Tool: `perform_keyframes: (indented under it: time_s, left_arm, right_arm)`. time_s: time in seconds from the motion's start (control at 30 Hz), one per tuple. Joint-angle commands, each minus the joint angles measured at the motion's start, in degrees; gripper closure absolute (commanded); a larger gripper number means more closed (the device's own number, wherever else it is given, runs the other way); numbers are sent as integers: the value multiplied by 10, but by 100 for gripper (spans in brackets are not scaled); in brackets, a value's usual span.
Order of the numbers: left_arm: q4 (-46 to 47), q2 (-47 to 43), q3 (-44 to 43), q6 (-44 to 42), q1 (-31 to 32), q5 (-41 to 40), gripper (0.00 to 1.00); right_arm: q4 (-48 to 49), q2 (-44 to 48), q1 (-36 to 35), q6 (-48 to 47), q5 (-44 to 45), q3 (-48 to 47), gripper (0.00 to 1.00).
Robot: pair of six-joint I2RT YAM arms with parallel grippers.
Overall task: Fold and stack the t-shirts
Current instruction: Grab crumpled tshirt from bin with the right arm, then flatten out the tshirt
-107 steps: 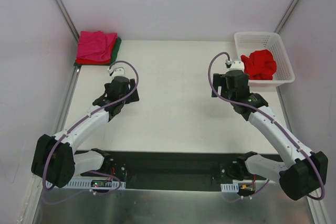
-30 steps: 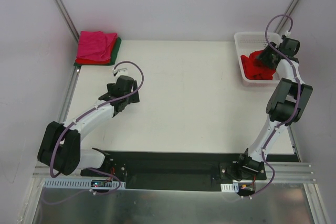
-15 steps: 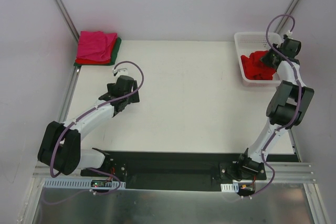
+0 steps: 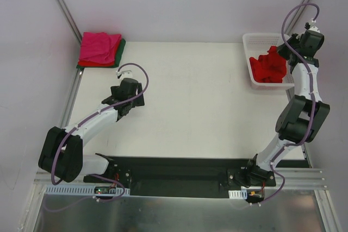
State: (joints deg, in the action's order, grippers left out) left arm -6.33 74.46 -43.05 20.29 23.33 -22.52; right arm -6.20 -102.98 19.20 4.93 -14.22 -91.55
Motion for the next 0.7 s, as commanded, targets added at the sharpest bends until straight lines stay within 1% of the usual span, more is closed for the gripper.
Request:
perform_keyframes:
  time_s: [0.0,0.23,0.37,0.43,0.53,0.57,0.67]
  left_arm:
    - [6,-12,-23,3,6,16,19]
    - [6,-12,-25,9,7,28,19]
    - [6,-14,-23,14,7,35,19]
    - [7,-14,-21,15,7,36,19]
    - [7,-20,-19,17,7,38,19]
    - [6,-24,-18,17,7,39,19]
    - [6,-29,-16,17,7,43,19]
  right_arm:
    - [8,75,-21,-13,-12,2,99]
    - [-47,154,-81,-64,-53,-49,99]
    - [-98,193,-144,-91,-60,-94,99]
    - [-102,217,-173,-93,-65,-108,99]
    - [-114,237,-191,-90,-76,-138,99]
    - [-123,249,-214,-90,-79,-146,99]
    - [-151,275,-253,-98,-85,-190,99]
